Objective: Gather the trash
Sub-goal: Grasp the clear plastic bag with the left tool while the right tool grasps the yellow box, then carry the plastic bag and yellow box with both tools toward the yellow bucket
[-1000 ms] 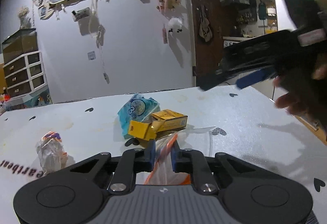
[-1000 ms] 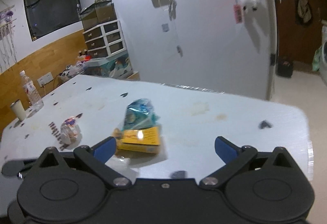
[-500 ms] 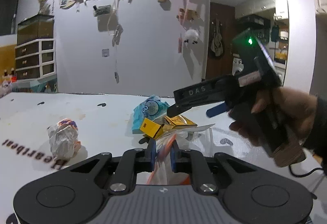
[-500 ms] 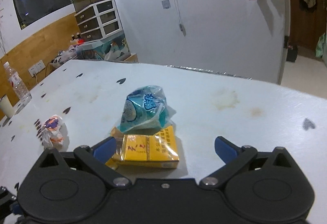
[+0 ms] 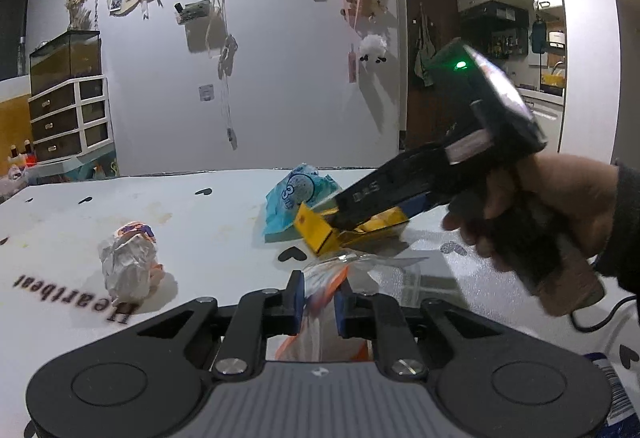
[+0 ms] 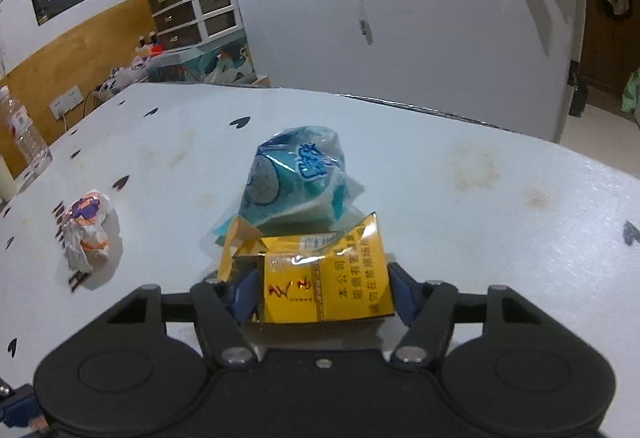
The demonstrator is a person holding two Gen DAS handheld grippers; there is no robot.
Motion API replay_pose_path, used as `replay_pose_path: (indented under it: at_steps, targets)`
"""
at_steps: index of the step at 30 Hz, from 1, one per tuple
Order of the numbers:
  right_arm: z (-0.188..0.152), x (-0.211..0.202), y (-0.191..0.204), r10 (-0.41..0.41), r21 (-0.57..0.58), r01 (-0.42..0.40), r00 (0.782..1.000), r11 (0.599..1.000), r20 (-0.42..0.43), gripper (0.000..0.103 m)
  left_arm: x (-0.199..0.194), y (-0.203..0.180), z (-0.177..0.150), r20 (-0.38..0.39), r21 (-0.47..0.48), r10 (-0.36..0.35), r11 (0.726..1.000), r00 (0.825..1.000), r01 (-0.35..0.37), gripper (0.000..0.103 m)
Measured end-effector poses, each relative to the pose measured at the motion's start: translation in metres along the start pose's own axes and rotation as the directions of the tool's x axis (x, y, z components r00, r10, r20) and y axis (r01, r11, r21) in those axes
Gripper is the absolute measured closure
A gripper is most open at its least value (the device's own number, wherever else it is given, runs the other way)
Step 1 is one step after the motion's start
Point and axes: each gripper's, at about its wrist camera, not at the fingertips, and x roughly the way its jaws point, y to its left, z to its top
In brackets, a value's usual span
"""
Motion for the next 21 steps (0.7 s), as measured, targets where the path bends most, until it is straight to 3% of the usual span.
replay_pose_path:
  at_steps: [3,7,12,16,21]
  targets:
    - [-0.004,-0.015,-0.007,-0.032,-0.028,0.033,0.999,0.999,0.03,0.037,-0.002,0.005,0.0,0.02,-0.026,0.024,0.999,1.0,-0.024,0.088]
    - [-0.014,-0.041,-0.017,-0.013,-0.054,0.016,0.998,0.998,0.067,0.037,-0.009,0.019,0.003,0.091,-0.128,0.058,0.991,0.994,-0.046,0.09]
    - [-0.03,-0.069,-0.02,0.048,-0.05,-0.043,0.995,0.998,0.091,0.037,-0.017,0.029,0.006,0.192,-0.24,0.014,0.97,0.981,0.033,0.095]
    - [-0.033,-0.088,-0.014,0.1,-0.037,-0.096,0.986,0.995,0.134,0.037,-0.009,0.023,0.007,0.179,-0.233,-0.052,0.968,0.982,0.094,0.095]
    - [-0.029,-0.093,-0.008,0.106,-0.041,-0.101,0.983,0.994,0.148,0.037,0.004,0.017,0.005,0.096,-0.214,-0.091,0.971,0.991,0.11,0.094]
